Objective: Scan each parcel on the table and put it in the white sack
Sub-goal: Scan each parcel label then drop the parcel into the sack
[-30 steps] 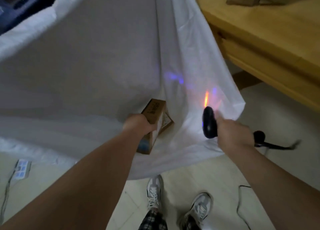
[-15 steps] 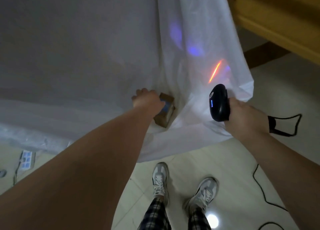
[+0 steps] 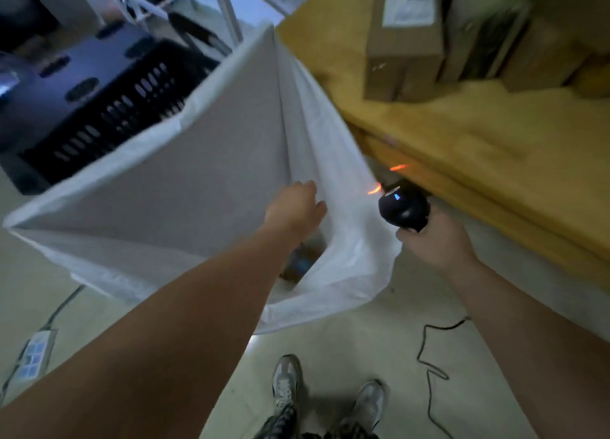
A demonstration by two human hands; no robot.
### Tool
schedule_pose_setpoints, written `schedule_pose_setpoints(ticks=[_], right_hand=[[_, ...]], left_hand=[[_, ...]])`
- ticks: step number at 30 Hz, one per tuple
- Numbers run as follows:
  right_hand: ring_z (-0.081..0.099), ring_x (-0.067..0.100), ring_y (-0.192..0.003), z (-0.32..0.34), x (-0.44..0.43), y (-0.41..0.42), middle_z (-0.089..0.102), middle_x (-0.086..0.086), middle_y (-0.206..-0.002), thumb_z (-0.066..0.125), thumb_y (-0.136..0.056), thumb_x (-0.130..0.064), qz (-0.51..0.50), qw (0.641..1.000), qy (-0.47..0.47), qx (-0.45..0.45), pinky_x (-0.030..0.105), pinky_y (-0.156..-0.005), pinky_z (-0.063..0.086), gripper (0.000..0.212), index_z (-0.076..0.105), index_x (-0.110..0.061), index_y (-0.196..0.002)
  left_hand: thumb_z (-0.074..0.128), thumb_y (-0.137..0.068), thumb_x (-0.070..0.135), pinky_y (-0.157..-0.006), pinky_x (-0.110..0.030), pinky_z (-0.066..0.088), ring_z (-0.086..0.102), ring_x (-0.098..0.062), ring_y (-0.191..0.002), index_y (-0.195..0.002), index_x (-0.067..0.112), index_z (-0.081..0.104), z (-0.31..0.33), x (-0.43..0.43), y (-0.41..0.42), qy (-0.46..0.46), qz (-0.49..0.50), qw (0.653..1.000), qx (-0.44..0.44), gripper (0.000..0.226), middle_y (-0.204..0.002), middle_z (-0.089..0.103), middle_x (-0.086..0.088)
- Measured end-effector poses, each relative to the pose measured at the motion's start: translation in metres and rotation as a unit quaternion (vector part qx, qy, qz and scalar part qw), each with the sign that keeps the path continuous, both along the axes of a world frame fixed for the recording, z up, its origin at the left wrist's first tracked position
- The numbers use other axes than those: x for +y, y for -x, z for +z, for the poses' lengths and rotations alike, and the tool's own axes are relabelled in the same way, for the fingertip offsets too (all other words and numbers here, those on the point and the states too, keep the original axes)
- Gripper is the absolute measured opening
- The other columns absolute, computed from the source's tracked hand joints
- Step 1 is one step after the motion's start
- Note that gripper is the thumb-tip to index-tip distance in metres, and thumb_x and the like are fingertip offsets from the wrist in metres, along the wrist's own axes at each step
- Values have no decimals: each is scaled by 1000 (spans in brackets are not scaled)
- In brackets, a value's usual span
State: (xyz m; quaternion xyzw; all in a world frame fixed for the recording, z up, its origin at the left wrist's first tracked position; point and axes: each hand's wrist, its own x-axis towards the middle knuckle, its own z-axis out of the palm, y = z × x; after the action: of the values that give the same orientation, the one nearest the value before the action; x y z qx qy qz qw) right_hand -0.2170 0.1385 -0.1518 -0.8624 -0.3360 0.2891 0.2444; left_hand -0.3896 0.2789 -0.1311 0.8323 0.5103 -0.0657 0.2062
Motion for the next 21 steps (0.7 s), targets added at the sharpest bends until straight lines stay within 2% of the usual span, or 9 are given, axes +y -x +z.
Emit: schedule_pose_setpoints(ticks=[3,6,9,11,13,15,18,21], right_hand=[[61,29,-84,54,-14,-10,64,14,-81,70,-82,-20,-37,998,-41,25,30,-63,35,13,63,-9,-86],[60,29,-72,99,-32,-30,56,7,-61,68,-81,-20,-71,996,-37,29,31,-59,37,22,56,-10,-65],[66,36,-72,143,-44,-60,61,11,-64,66,-82,-22,-108,993,-42,23,34,-62,49,20,59,-7,-70],[69,32,-68,168,-48,-80,66,14,-71,63,-84,-23,-120,991,-49,22,38,-65,56,20,61,-3,-81],[69,29,-61,193,-54,-103,65,14,-70,62,-85,-22,-141,987,-72,10,40,-64,58,22,63,0,-85],[69,28,-57,209,-56,-127,64,14,-66,62,-85,-21,-153,984,-88,-9,42,-64,59,21,63,-1,-79],[66,28,-59,223,-53,-158,62,10,-66,63,-83,-24,-131,988,-56,-60,38,-61,57,22,55,-12,-67],[62,24,-63,236,-41,-187,61,7,-66,64,-83,-26,-109,987,-31,-112,33,-58,51,23,53,-15,-66]], left_hand=[[50,-97,32,-94,-38,46,54,-31,-114,-130,9,52,51,-13,-20,-14,-1,998,-65,40,-126,57,-14],[51,-97,32,-95,-40,46,57,-31,-112,-129,8,53,97,-24,-41,-27,-17,995,-93,40,-124,59,-14],[50,-97,33,-90,-38,48,57,-30,-111,-125,10,55,139,-29,-66,-40,-22,991,-124,37,-120,61,-11],[50,-97,34,-84,-34,48,58,-28,-109,-126,11,55,162,-29,-82,-37,-24,989,-143,37,-118,62,-8],[49,-97,32,-78,-34,47,59,-26,-102,-121,12,58,184,-29,-105,-39,-50,985,-164,32,-112,64,-7],[48,-99,31,-78,-33,47,60,-26,-101,-121,11,58,201,-30,-129,-34,-68,982,-174,31,-112,64,-7],[47,-99,33,-79,-35,48,60,-26,-99,-121,10,57,213,-25,-166,-32,-77,980,-179,33,-109,65,-9],[49,-98,31,-79,-35,49,60,-24,-97,-119,10,57,213,-8,-204,-25,-93,977,-192,30,-108,64,-8]])
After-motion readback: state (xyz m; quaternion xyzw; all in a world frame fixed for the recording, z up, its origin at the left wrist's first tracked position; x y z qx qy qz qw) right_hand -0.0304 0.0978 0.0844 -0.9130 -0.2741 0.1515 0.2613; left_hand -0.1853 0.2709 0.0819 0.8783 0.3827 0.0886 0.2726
